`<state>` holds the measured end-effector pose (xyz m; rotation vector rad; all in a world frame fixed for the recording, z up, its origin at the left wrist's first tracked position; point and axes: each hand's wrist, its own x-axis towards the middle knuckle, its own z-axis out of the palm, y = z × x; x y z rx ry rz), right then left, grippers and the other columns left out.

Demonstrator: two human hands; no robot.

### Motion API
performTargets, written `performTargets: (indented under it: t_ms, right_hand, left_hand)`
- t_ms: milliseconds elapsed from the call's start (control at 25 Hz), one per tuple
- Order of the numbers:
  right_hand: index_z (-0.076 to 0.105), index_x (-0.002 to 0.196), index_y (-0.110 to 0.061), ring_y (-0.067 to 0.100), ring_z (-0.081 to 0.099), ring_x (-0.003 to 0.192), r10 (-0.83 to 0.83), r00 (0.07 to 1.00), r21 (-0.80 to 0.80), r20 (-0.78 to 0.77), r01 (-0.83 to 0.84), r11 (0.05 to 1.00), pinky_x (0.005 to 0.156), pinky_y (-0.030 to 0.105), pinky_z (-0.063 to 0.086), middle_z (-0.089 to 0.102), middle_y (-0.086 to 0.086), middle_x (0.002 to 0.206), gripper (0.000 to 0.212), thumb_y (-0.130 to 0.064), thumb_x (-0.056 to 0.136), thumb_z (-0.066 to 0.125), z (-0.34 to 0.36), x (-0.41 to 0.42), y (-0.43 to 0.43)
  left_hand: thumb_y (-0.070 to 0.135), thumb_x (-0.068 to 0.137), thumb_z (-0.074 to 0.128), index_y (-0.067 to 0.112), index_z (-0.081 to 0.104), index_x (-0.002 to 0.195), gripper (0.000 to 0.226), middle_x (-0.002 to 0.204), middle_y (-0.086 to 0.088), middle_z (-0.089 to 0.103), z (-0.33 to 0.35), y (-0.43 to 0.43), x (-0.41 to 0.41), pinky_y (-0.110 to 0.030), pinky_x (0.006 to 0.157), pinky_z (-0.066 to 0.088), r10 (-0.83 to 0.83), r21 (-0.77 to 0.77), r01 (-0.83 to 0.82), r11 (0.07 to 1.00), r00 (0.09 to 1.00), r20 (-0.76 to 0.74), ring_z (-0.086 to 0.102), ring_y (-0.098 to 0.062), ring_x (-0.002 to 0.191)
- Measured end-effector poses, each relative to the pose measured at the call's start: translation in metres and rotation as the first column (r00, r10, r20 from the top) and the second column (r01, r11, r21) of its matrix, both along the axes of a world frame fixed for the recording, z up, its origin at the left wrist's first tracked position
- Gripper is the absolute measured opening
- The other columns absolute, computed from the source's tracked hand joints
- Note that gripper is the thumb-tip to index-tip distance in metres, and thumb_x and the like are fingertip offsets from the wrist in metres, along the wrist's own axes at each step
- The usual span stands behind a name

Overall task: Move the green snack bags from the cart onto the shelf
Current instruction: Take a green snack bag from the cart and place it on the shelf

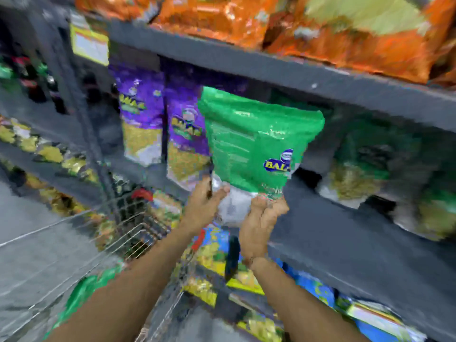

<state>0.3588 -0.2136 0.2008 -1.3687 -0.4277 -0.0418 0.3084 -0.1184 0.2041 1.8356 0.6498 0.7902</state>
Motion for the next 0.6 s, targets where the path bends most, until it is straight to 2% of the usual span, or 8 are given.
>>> performTargets:
  t_ms: [40, 120, 200, 280, 320, 440, 520, 600]
  right_hand:
    - [0.029, 0.127, -0.003, 0.01, 0.045, 0.105, -0.051, 0.999, -0.027, -0.015, 0.051, 0.998, 0.107, 0.047, 0.036, 0.043, 0.007, 0.114, 0.06, -0.043, 0.084, 0.038, -0.001, 0.018, -0.005]
    - [0.027, 0.133, 0.0, 0.017, 0.039, 0.12, -0.089, 0.996, -0.201, -0.022, 0.083, 0.976, 0.112, 0.044, 0.028, 0.039, 0.015, 0.131, 0.078, -0.052, 0.077, 0.036, -0.011, 0.043, -0.009]
    - [0.029, 0.138, -0.001, 0.029, 0.031, 0.134, -0.152, 0.988, -0.414, -0.033, 0.125, 0.902, 0.114, 0.038, 0.02, 0.032, 0.024, 0.144, 0.085, -0.055, 0.072, 0.036, -0.025, 0.049, -0.015]
    - [0.035, 0.137, -0.004, 0.042, 0.037, 0.128, -0.314, 0.948, -0.53, -0.045, 0.244, 0.813, 0.107, 0.042, 0.029, 0.038, 0.032, 0.138, 0.079, -0.053, 0.075, 0.035, -0.033, 0.049, -0.016]
    - [0.034, 0.138, -0.006, 0.043, 0.038, 0.125, -0.361, 0.921, -0.536, -0.148, 0.231, 0.812, 0.103, 0.042, 0.031, 0.04, 0.031, 0.135, 0.072, -0.05, 0.081, 0.037, -0.028, 0.048, -0.01]
    - [0.022, 0.141, -0.01, 0.033, 0.039, 0.129, -0.242, 0.788, -0.209, -0.565, 0.148, 0.967, 0.108, 0.042, 0.032, 0.039, 0.019, 0.139, 0.059, -0.034, 0.092, 0.046, -0.013, 0.07, 0.013]
    - [0.024, 0.136, -0.017, 0.019, 0.042, 0.119, -0.135, 0.791, -0.045, -0.597, 0.135, 0.99, 0.105, 0.037, 0.035, 0.045, -0.001, 0.122, 0.048, -0.036, 0.095, 0.04, -0.009, 0.095, 0.008]
    - [0.033, 0.131, -0.016, 0.013, 0.038, 0.111, -0.196, 0.807, -0.05, -0.557, 0.203, 0.978, 0.095, 0.033, 0.04, 0.041, -0.006, 0.109, 0.039, -0.037, 0.098, 0.031, -0.005, 0.106, -0.002]
  left_hand:
    - [0.012, 0.089, 0.052, 0.024, 0.039, 0.069, 0.027, 0.065, 0.005, 0.04, 0.0, -0.004, 0.025, -0.013, 0.061, 0.036, -0.058, -0.02, 0.057, 0.998, 0.998, -0.014, 0.044, 0.007, 0.057]
    - [0.023, 0.093, 0.045, 0.022, 0.048, 0.087, 0.007, 0.08, 0.004, 0.047, -0.01, -0.009, 0.064, -0.028, 0.081, 0.042, -0.122, -0.116, 0.121, 0.986, 0.993, 0.002, 0.047, -0.007, 0.078]
    - [0.04, 0.096, 0.032, 0.012, 0.056, 0.104, 0.039, 0.09, -0.003, 0.055, -0.025, -0.008, 0.084, -0.032, 0.093, 0.049, -0.065, -0.352, 0.07, 0.933, 0.998, 0.026, 0.052, -0.015, 0.087]
    - [0.066, 0.086, 0.022, 0.006, 0.063, 0.102, 0.074, 0.079, -0.005, 0.071, -0.034, -0.002, 0.094, -0.025, 0.077, 0.057, -0.028, -0.553, 0.081, 0.829, 0.994, 0.104, 0.066, -0.016, 0.075]
    - [0.069, 0.084, 0.019, 0.007, 0.066, 0.097, 0.079, 0.068, -0.001, 0.074, -0.034, 0.003, 0.098, -0.021, 0.066, 0.057, -0.02, -0.608, 0.098, 0.788, 0.991, 0.134, 0.068, -0.013, 0.066]
    - [0.061, 0.089, 0.02, 0.024, 0.06, 0.055, 0.064, 0.042, 0.01, 0.063, -0.032, 0.016, 0.103, -0.025, 0.059, 0.049, 0.0, -0.628, 0.089, 0.773, 0.99, 0.141, 0.059, -0.001, 0.046]
    - [0.055, 0.091, 0.03, 0.023, 0.038, 0.035, 0.064, 0.03, 0.005, 0.046, -0.032, 0.016, 0.095, -0.034, 0.061, 0.039, 0.022, -0.49, 0.019, 0.871, 0.997, 0.078, 0.046, -0.007, 0.038]
    - [0.052, 0.085, 0.048, 0.021, 0.034, 0.042, 0.055, 0.041, 0.003, 0.039, -0.033, 0.017, 0.087, -0.035, 0.063, 0.035, 0.068, -0.272, -0.065, 0.96, 0.998, 0.002, 0.039, -0.016, 0.047]
